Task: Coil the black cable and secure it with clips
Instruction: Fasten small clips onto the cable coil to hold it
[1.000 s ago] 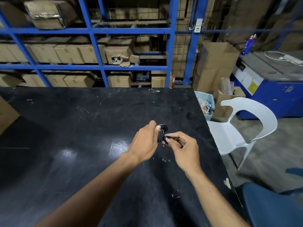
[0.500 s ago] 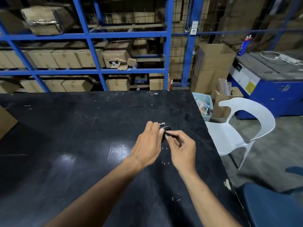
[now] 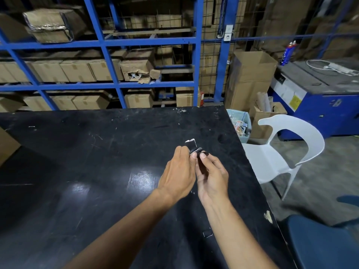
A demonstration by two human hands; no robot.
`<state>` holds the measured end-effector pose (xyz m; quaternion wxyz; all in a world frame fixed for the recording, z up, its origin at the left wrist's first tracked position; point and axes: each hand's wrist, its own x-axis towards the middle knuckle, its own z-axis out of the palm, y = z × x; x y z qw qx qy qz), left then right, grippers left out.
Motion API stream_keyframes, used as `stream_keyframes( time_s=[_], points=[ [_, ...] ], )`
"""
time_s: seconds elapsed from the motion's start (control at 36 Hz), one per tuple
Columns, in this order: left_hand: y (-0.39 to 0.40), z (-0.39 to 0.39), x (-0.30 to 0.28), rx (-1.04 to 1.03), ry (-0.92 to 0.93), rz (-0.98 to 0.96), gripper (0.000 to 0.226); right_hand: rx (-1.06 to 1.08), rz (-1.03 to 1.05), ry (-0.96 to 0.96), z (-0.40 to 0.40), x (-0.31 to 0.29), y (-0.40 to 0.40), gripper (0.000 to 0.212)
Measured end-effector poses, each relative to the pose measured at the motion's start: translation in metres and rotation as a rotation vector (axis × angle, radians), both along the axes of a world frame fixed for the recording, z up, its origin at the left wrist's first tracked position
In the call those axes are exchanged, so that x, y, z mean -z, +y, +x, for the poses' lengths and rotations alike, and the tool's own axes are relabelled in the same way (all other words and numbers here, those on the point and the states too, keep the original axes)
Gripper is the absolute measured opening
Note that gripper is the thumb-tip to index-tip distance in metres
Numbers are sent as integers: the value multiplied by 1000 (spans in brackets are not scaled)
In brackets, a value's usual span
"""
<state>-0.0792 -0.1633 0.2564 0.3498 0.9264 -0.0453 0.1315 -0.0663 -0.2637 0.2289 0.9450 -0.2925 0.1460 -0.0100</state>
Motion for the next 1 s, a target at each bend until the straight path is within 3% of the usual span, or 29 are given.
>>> stream_keyframes(
  time_s=[0.22, 0.33, 0.42, 0.56, 0.64, 0.81, 1.0],
  points=[
    [-6, 4, -3, -17, 67, -70, 32, -65, 134, 27, 5, -1, -2, 11],
    [-4, 8, -5, 42, 66, -73, 31, -65, 59, -18, 7, 1, -10, 10],
    [0, 13, -6, 49, 74, -114, 32, -53, -205, -101, 8, -1, -18, 16],
    [13, 20, -9, 82, 121, -77, 33, 29, -1026, -369, 7, -6, -37, 16],
    [19, 19, -13, 191, 195, -45, 33, 56, -1240, -508, 12, -13, -49, 18],
    [28, 19, -22, 360, 289, -69, 36, -162, -1237, -571, 29, -30, -68, 10],
    [30, 25, -23, 416, 338, -123, 38, -94, -1147, -519, 35, -34, -62, 10]
  ],
)
